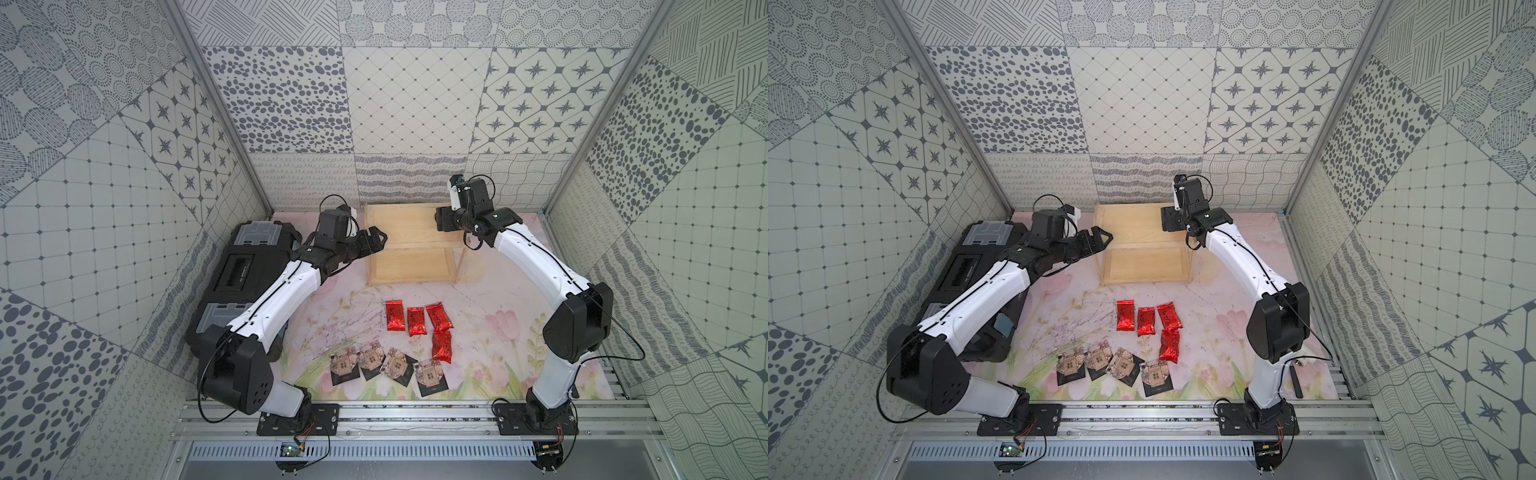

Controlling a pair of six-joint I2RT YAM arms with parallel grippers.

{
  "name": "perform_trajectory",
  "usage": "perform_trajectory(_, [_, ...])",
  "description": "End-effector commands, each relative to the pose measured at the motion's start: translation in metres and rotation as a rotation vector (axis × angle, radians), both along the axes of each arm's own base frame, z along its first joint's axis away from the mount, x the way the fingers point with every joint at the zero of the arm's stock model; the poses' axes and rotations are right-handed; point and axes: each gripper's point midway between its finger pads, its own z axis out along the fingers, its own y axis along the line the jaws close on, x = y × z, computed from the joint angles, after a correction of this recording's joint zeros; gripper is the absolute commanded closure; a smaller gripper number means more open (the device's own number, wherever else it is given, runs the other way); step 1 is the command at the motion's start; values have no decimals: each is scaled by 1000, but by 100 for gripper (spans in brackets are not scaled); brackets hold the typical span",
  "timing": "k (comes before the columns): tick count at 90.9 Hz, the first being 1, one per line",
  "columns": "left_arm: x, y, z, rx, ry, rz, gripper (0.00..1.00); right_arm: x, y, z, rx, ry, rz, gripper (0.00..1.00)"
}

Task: Place the tea bags on the shelf by color
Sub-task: Place the tea bag on the shelf, then pick up the tea bag from the center of the board.

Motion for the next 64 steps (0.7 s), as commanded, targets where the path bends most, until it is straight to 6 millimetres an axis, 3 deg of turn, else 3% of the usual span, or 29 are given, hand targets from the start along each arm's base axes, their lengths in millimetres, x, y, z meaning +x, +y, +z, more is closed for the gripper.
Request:
perform_trajectory(1, [-2, -10, 16, -27, -52, -45, 7, 6, -5, 9, -14, -29, -21, 27])
perform_trajectory(19, [-5, -7, 23, -24, -66, -35, 7, -1, -6, 50, -8, -102, -27, 27])
perform_trajectory(31, [-10, 0, 25, -4, -60, -11, 6, -19, -7, 81, -6, -161, -45, 24])
perform_trajectory(38, [-14, 5, 25, 12, -50, 8, 6, -40, -8, 77, -15, -141, -60, 24])
perform_trajectory(53, [-31, 15, 14, 39, 5, 36, 7, -125, -19, 25, -9, -23, -110, 25])
perform_trajectory(57, [-37, 18, 9, 47, 15, 46, 8, -149, -22, -5, -5, 43, -131, 26])
perform_trajectory(64, [-47, 21, 0, 57, 34, 54, 8, -188, -17, -40, 19, 117, -130, 28])
